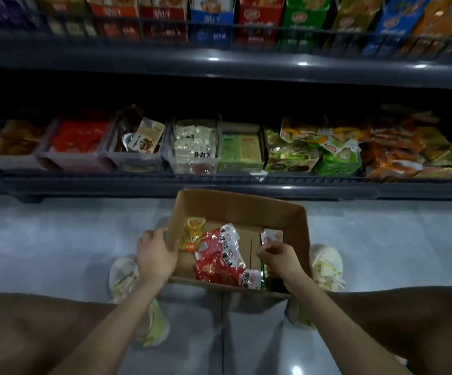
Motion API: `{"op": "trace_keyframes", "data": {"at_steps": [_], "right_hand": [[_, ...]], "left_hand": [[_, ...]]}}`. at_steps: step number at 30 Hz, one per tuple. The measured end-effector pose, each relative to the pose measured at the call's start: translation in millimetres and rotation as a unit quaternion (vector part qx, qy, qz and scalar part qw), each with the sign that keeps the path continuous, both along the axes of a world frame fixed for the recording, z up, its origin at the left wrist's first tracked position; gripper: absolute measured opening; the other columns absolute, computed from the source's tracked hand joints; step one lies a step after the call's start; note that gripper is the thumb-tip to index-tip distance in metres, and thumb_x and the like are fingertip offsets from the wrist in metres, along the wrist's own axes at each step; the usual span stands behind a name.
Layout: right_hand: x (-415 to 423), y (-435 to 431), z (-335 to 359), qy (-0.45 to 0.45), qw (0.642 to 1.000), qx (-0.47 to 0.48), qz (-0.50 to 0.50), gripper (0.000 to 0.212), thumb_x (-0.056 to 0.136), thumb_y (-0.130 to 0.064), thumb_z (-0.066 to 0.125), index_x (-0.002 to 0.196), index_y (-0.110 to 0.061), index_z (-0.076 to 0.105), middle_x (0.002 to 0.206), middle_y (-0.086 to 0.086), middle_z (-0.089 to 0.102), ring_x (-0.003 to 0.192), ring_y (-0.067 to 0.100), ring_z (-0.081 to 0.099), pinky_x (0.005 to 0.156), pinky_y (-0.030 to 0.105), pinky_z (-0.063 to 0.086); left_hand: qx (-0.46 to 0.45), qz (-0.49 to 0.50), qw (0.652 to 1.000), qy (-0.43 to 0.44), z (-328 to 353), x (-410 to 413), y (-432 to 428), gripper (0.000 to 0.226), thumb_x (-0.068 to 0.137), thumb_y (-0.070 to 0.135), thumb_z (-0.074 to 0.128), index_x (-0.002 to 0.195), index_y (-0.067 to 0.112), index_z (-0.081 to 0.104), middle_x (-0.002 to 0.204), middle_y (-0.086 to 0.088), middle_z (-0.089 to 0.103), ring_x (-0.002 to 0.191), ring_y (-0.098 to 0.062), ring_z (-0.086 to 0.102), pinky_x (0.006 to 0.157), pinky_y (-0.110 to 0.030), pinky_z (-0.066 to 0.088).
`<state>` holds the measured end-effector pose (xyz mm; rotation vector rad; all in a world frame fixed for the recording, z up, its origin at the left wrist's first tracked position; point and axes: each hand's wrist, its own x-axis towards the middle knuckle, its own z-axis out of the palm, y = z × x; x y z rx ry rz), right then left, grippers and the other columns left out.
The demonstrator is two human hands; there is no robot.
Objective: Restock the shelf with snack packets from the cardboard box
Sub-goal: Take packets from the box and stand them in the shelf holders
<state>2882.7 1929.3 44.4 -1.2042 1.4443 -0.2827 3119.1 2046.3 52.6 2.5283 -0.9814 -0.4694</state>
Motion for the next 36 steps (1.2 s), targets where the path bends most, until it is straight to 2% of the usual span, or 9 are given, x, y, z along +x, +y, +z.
{"op": "trace_keyframes", "data": {"at_steps": [3, 9, 13, 17, 20, 22, 29, 33, 36], "right_hand": [[10, -3, -38, 0.018, 0.999, 0.033, -0.010, 0.002, 0.088, -0.003, 0.065, 0.089, -0.005, 0.065, 0.079, 0.001, 0.065, 0.073, 0.012, 0.060, 0.057, 0.020, 0.047], [33, -12, -100, 0.052, 0.994, 0.091, -0.012, 0.027, 0.080, -0.006, 0.074, 0.104, -0.002, 0.062, 0.089, 0.007, 0.065, 0.092, 0.026, 0.062, 0.085, 0.040, 0.050], [45, -23, -132, 0.106, 0.990, 0.092, 0.028, 0.046, 0.078, -0.020, 0.078, 0.117, -0.005, 0.058, 0.106, 0.006, 0.062, 0.104, 0.026, 0.061, 0.095, 0.043, 0.050], [49, -35, -156, 0.121, 0.987, 0.100, 0.044, 0.038, 0.078, -0.015, 0.077, 0.110, -0.014, 0.057, 0.103, -0.004, 0.063, 0.097, 0.016, 0.061, 0.089, 0.035, 0.050], [53, -36, -170, 0.093, 0.988, 0.117, 0.039, 0.025, 0.073, -0.002, 0.076, 0.089, -0.011, 0.058, 0.085, 0.006, 0.069, 0.083, 0.022, 0.067, 0.085, 0.040, 0.053], [56, -31, -179, 0.086, 0.989, 0.114, 0.025, 0.022, 0.076, 0.000, 0.072, 0.092, -0.007, 0.061, 0.086, 0.010, 0.068, 0.085, 0.028, 0.068, 0.081, 0.042, 0.056], [56, -28, -178, 0.130, 0.983, 0.123, 0.047, 0.005, 0.089, -0.021, 0.065, 0.089, -0.016, 0.064, 0.085, 0.002, 0.068, 0.084, 0.020, 0.066, 0.082, 0.039, 0.055], [52, -36, -149, 0.054, 0.995, 0.078, 0.017, 0.013, 0.091, -0.020, 0.063, 0.081, -0.011, 0.063, 0.081, 0.008, 0.068, 0.072, 0.021, 0.066, 0.060, 0.029, 0.056], [43, -43, -119, -0.043, 0.997, 0.069, -0.003, 0.012, 0.091, -0.012, 0.061, 0.084, -0.002, 0.061, 0.085, 0.016, 0.068, 0.073, 0.024, 0.066, 0.064, 0.036, 0.057]], "left_hand": [[0.017, -0.008, 1.000, -0.006, -20, 3, -5, 0.044, 0.089, 0.028, 0.061, 0.127, 0.008, 0.053, 0.116, -0.019, 0.057, 0.108, -0.037, 0.051, 0.087, -0.043, 0.043], [0.000, -0.059, 0.998, -0.012, -61, 19, -24, 0.063, 0.091, 0.029, 0.059, 0.144, 0.008, 0.034, 0.128, -0.018, 0.053, 0.118, -0.034, 0.048, 0.096, -0.043, 0.042], [0.003, -0.074, 0.997, -0.009, -83, 25, -26, 0.067, 0.091, 0.028, 0.059, 0.146, 0.005, 0.028, 0.119, -0.021, 0.058, 0.107, -0.036, 0.056, 0.083, -0.043, 0.048], [-0.004, -0.069, 0.998, -0.009, -91, 24, -25, 0.067, 0.091, 0.030, 0.059, 0.145, 0.006, 0.028, 0.108, -0.017, 0.062, 0.095, -0.031, 0.060, 0.069, -0.034, 0.045], [0.011, -0.064, 0.998, -0.017, -92, 24, -26, 0.070, 0.090, 0.036, 0.058, 0.146, 0.009, 0.025, 0.109, -0.014, 0.060, 0.093, -0.028, 0.060, 0.066, -0.029, 0.044], [0.022, -0.060, 0.998, -0.024, -90, 23, -28, 0.074, 0.089, 0.040, 0.058, 0.146, 0.008, 0.024, 0.111, -0.014, 0.060, 0.093, -0.028, 0.061, 0.065, -0.029, 0.045], [0.033, -0.056, 0.997, -0.032, -89, 21, -28, 0.077, 0.088, 0.045, 0.058, 0.147, 0.013, 0.021, 0.111, -0.011, 0.059, 0.092, -0.025, 0.062, 0.062, -0.031, 0.050], [0.027, -0.060, 0.997, -0.046, -89, 19, -25, 0.076, 0.088, 0.042, 0.059, 0.148, 0.011, 0.023, 0.113, -0.014, 0.060, 0.092, -0.027, 0.061, 0.065, -0.034, 0.050], [0.048, -0.054, 0.997, -0.028, -86, 20, -27, 0.075, 0.091, 0.043, 0.054, 0.150, 0.014, 0.017, 0.122, -0.013, 0.056, 0.101, -0.029, 0.058, 0.074, -0.038, 0.051]]}}
